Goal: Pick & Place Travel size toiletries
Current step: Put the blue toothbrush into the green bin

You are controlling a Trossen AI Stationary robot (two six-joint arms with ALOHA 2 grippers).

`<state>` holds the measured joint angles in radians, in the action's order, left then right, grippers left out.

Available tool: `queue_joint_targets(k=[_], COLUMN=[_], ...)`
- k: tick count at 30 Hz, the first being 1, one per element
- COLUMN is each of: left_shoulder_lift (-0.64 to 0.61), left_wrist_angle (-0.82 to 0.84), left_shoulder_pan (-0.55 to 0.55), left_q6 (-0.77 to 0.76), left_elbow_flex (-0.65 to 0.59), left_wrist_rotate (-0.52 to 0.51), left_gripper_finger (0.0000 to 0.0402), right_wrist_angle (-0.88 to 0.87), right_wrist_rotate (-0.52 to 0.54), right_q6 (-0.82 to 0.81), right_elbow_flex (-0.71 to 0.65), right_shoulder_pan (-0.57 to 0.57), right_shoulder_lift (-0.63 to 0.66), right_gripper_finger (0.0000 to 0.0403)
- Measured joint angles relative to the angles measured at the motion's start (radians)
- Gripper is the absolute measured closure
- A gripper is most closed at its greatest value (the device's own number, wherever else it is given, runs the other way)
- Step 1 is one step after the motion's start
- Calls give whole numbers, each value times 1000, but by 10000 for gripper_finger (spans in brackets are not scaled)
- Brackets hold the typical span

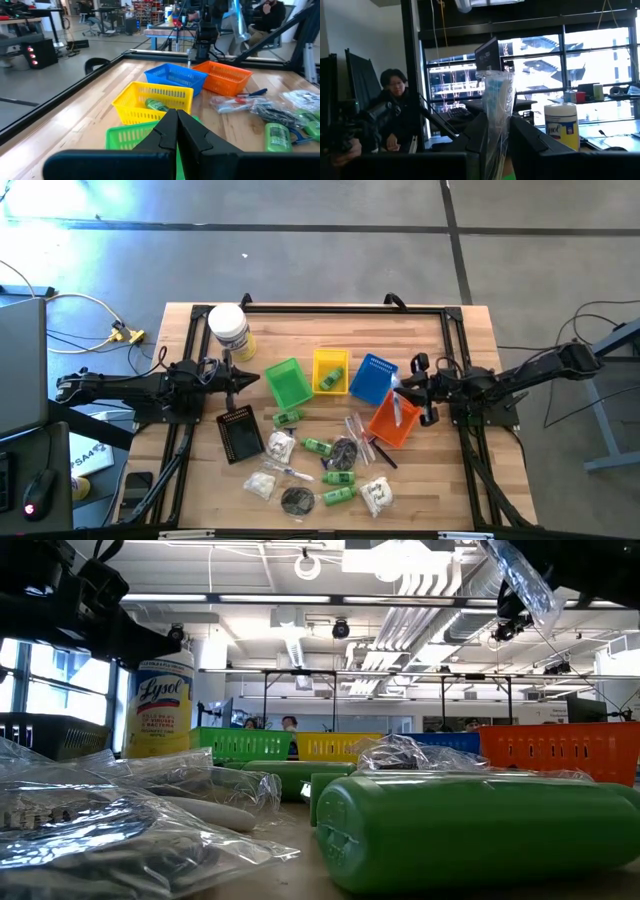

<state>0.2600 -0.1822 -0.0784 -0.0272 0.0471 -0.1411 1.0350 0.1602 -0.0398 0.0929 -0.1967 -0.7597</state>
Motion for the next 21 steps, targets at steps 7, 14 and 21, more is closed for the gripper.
queue_joint_targets(k=[7, 14, 21], left_shoulder_lift=[0, 0, -1], left_wrist_angle=[0, 0, -2], left_shoulder_pan=[0, 0, 0], left_q6=[0, -3, -4], left_elbow_flex=[0, 0, 0], left_wrist_rotate=[-8, -9, 8], left_gripper_finger=[402, 402, 402], right_wrist_angle=[2, -120, -385], right_wrist_rotate=[19, 38, 97], right_q6=[3, -49, -74], right_elbow_flex=[0, 114, 391], right_shoulder_pan=[0, 15, 74], right_shoulder_lift=[0, -85, -302], right_gripper_finger=[351, 351, 351])
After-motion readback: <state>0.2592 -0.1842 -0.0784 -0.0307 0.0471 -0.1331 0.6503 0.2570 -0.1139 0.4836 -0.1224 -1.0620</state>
